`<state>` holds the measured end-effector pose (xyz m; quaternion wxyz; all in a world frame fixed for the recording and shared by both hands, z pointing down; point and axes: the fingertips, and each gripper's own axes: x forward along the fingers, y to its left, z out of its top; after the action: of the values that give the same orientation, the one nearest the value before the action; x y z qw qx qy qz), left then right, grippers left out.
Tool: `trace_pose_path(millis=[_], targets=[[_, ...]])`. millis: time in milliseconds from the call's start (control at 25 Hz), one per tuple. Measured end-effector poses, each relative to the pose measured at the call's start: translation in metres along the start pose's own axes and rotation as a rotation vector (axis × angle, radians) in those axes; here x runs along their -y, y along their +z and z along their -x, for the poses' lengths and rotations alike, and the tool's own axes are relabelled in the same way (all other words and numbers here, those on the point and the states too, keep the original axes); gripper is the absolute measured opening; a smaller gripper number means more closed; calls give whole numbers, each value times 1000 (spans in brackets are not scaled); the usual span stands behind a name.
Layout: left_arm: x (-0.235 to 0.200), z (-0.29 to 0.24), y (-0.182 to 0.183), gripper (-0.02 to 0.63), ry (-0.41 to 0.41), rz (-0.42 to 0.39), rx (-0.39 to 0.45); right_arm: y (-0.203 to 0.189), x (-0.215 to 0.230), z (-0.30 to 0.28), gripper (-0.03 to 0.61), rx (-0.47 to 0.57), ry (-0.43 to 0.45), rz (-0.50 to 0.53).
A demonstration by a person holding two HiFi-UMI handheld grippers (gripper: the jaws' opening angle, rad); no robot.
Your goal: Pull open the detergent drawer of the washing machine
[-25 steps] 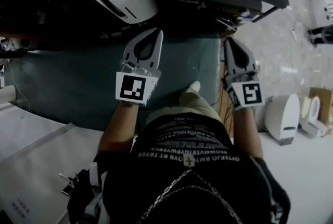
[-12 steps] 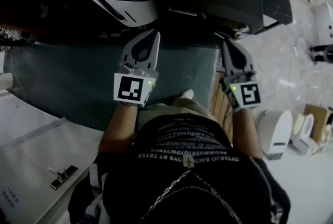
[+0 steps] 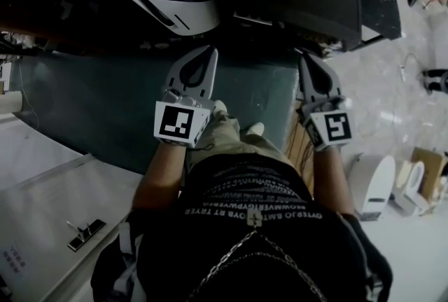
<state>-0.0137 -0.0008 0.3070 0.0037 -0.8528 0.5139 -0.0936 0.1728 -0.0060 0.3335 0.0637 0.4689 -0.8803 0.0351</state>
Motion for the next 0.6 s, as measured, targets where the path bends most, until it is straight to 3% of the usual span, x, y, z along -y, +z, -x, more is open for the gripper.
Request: trace_pose_path(millis=[480,600], targets=[[-43,-51,-8,3,-104,3,-4,7,11,-50,2,-30,-81,4],[-62,-66,-1,3,-131,-11,4,25,9,-71,2,14,-93,-8]])
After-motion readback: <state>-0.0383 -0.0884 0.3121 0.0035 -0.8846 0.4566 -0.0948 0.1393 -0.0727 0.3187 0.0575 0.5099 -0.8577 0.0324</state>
